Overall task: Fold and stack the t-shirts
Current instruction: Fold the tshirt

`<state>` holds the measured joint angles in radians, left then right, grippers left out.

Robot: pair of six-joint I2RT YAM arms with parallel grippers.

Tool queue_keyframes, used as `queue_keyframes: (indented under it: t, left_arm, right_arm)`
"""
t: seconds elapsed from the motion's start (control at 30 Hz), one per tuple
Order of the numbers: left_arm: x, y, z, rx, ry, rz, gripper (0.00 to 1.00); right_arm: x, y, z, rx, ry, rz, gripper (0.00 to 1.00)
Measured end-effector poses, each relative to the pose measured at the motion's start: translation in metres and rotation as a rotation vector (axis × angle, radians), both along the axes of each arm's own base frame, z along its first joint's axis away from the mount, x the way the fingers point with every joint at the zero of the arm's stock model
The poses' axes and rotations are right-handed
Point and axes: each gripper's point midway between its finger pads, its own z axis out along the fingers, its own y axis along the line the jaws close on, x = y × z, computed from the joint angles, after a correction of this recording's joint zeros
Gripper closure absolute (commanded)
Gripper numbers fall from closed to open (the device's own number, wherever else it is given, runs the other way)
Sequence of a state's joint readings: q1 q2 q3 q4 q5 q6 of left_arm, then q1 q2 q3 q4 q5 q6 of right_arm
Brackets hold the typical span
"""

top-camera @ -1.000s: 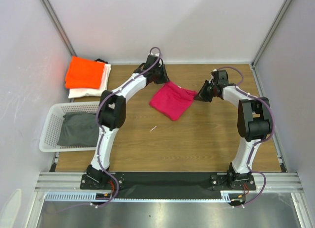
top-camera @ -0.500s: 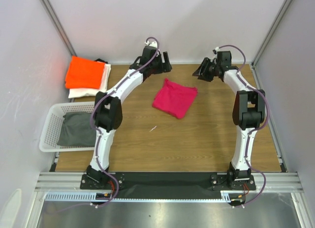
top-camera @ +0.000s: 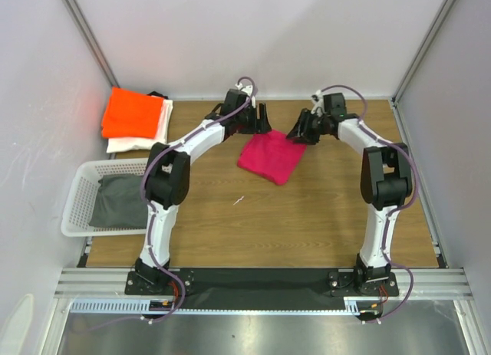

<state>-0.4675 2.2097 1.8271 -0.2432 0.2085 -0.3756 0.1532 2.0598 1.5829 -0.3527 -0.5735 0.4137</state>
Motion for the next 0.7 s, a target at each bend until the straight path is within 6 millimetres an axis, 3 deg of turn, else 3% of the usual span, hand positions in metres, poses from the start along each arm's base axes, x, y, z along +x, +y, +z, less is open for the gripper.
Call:
queue_keyframes:
  t: [0.1,0.17,0.27,0.37,0.53,0.7]
  left_arm:
    - [0.005,-0.004,-0.011,-0.019,0.006,-0.01,0.33]
    - [0.013,-0.004,-0.018,-0.04,0.007,-0.006,0.39]
    - [0.023,-0.004,-0.024,-0.092,0.014,0.01,0.53]
    - [0.035,-0.009,-0.024,-0.177,0.024,0.023,0.6]
    - [0.045,-0.019,-0.024,-0.299,0.051,0.063,0.66]
    - [0.054,-0.027,-0.034,-0.396,0.095,0.121,0.69]
  right_arm:
    - [-0.005,0.025,-0.004,0.008,-0.002,0.057,0.56]
    - [-0.002,0.03,-0.008,0.012,-0.007,0.066,0.57]
    - [0.004,0.024,-0.02,0.01,0.003,0.046,0.61]
    - [0.014,0.012,-0.034,0.011,0.02,0.011,0.64]
    - [0.03,0.0,-0.058,0.017,0.041,-0.038,0.66]
    - [0.047,-0.003,-0.064,0.032,0.029,-0.086,0.65]
